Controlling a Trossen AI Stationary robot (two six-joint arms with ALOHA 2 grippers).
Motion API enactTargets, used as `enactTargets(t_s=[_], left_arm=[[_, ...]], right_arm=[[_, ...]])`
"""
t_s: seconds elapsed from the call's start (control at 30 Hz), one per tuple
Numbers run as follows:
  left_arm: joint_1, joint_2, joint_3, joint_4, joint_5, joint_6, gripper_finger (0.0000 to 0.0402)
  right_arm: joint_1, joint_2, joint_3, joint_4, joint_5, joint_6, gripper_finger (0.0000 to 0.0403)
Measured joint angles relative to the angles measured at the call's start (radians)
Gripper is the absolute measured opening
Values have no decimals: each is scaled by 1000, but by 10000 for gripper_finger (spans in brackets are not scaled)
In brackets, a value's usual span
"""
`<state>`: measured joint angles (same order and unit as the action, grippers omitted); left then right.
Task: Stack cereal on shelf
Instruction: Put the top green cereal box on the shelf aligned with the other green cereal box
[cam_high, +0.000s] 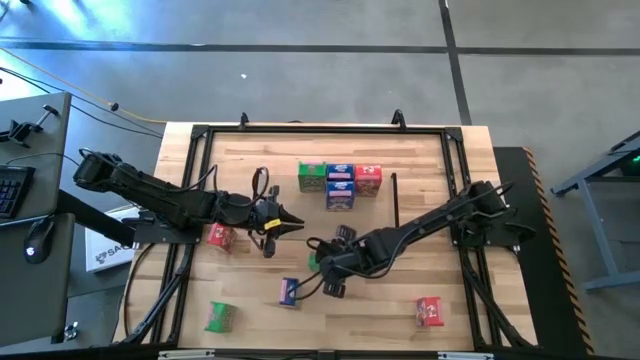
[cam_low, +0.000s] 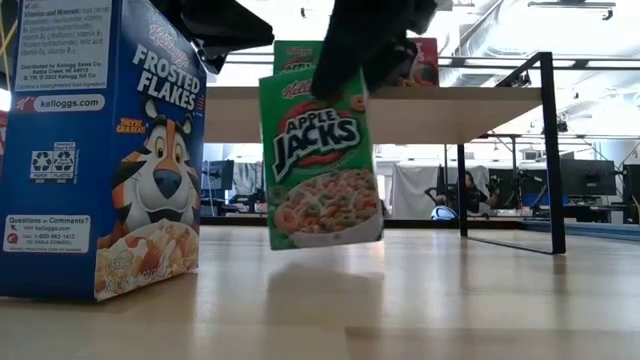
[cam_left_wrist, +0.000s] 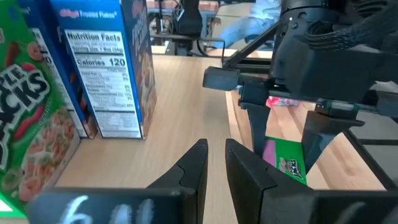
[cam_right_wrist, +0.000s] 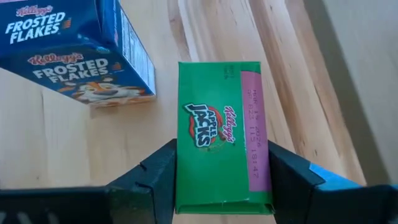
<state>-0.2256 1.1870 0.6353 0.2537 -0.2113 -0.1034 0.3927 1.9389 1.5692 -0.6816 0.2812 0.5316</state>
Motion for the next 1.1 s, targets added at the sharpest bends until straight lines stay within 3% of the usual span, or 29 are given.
enactTargets(t_s=[0.17, 0.43, 0.57, 0.67, 0.8, 1.03, 1.1], left_arm=[[0, 0, 0, -7, 0, -18, 46], [-26, 0, 0, -11, 0, -18, 53], [-43, 0, 4, -12, 1, -18, 71], [-45, 0, 19, -10, 40, -20, 82], [-45, 25, 46, -8, 124, -64, 75], [-58, 165, 145, -42, 200, -65, 47], [-69, 206, 196, -102, 200, -37, 52]], right_arm=[[0, 0, 0, 61, 5, -45, 193], [1, 0, 1, 79, 0, -66, 250], [11, -1, 87, -24, -43, -89, 249], [58, -3, 196, -204, 29, -112, 224], [142, -10, 256, -323, 149, -124, 159], [226, -62, 87, -197, 254, -40, 20], [251, -88, 28, -132, 292, -34, 7]])
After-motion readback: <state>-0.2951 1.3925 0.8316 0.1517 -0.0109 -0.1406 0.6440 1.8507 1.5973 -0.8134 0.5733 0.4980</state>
